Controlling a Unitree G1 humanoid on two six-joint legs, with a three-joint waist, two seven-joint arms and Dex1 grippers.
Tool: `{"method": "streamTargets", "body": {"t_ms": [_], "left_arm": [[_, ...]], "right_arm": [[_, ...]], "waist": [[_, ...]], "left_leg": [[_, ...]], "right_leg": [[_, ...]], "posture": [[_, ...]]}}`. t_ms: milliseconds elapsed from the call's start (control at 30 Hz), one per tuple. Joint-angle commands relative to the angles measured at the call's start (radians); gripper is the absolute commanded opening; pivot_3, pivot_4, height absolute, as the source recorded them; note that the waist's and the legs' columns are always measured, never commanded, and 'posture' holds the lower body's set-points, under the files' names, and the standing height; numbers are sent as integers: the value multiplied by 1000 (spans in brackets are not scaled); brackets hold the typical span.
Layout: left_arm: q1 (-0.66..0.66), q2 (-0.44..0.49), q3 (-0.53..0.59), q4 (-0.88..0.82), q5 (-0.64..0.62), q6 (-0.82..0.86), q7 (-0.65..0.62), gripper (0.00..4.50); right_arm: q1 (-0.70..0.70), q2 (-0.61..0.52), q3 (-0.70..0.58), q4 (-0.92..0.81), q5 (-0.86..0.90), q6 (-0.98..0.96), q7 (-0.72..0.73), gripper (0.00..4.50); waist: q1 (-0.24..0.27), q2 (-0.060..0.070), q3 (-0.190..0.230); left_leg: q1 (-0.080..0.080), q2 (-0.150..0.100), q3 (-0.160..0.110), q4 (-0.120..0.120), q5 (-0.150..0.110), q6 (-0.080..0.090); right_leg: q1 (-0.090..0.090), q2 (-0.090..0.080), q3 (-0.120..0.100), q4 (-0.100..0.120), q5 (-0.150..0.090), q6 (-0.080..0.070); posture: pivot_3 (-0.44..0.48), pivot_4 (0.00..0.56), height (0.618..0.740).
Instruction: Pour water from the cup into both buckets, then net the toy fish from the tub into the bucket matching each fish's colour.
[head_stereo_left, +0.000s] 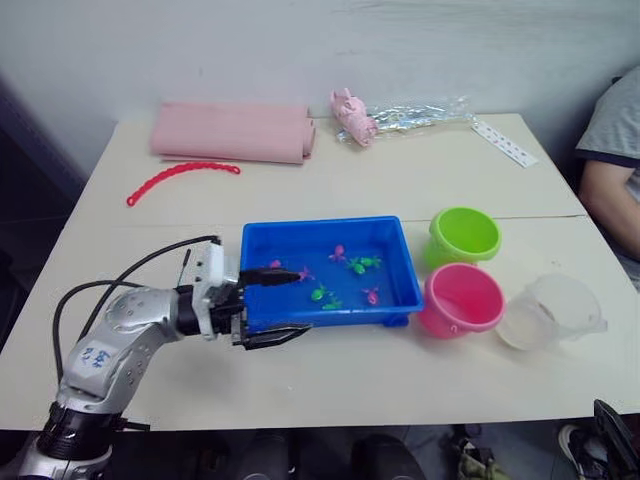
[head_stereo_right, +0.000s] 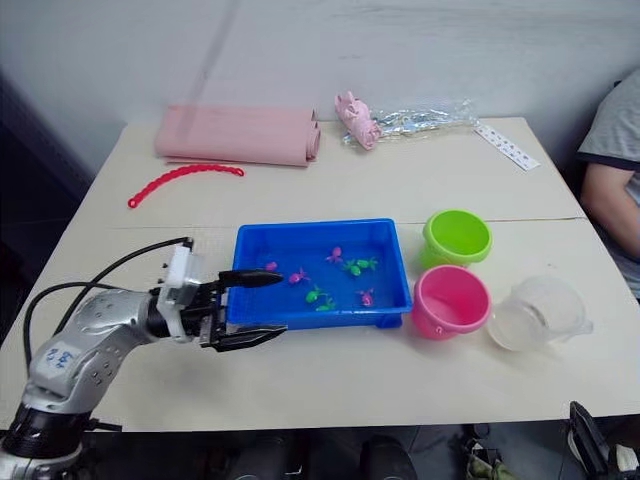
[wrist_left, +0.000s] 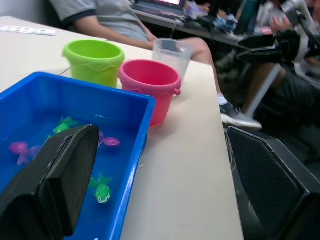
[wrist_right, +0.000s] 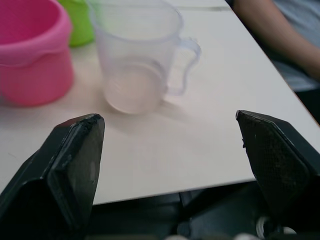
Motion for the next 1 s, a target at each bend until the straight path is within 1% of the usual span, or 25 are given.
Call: {"method": "streamTargets", "body": {"t_ms": [33, 100, 133, 233, 367, 467, 633, 833, 1000], "left_arm": [[-73, -25, -16, -17, -10, 4, -6, 4500], [-90, -23, -22, -14, -3, 13, -15, 4500], [-98, -31, -17, -11, -2, 12, -4, 4500], [-95, -40, -12, -13, 20, -10, 16, 4500], [-71, -46, 11, -22, 45, -34, 46, 4500], [-61, -37, 23, -21, 62, -50, 50, 4500], [-40, -37, 27, -36, 69, -52, 60, 4500], [-9, -37, 31, -62, 69, -52, 69, 4500], [-21, -54, 50, -56, 45, -43, 89, 4500]], "right_arm": [[-124, -20, -3, 45, -5, 76, -134, 4466], [-173, -24, 1, 70, -5, 109, -159, 4466], [-221, -30, 21, 99, -31, 112, -170, 4466], [-324, -32, 47, 166, -73, 98, -193, 4466], [-440, -26, 27, 280, -70, 84, -225, 4466], [-518, -52, 30, 374, -84, 71, -216, 4466], [-594, -84, 27, 467, -107, 55, -217, 4466], [-644, -113, 24, 543, -140, 24, -227, 4466], [-696, -136, 19, 627, -151, -12, -217, 4466]], "waist": [[-6, -1, 0], [-9, 2, -1], [-8, 5, -2], [-9, 5, -2], [-10, 5, -2], [-9, 5, -2], [-10, 5, -2], [-10, 5, -2], [-11, 5, -2]], "left_leg": [[0, 0, 0, 0, 1, 2], [0, 0, 0, 1, 2, 3], [0, 0, 0, 0, 2, 3], [0, 0, 0, 0, 4, 2], [0, 0, 0, 1, 5, 4], [0, -1, 0, 2, 6, 5], [0, -1, 0, 2, 7, 6], [0, -1, 0, 2, 7, 6], [0, -1, 0, 2, 7, 6]], "right_leg": [[0, 0, 0, 0, 0, 0], [0, 0, 0, 1, 0, 0], [0, 0, 0, 1, 0, 0], [0, 2, -1, 2, 0, 0], [0, 2, -1, 3, 0, 1], [0, 1, -1, 3, 0, 1], [0, 1, 0, 4, 0, 1], [0, 1, -1, 4, 0, 1], [0, 1, -1, 4, 0, 1]], "posture": [[0, 150, 740], [0, 150, 740], [0, 150, 740], [0, 150, 740], [0, 150, 740], [0, 150, 740], [0, 150, 740], [0, 150, 740], [0, 150, 740]]}}
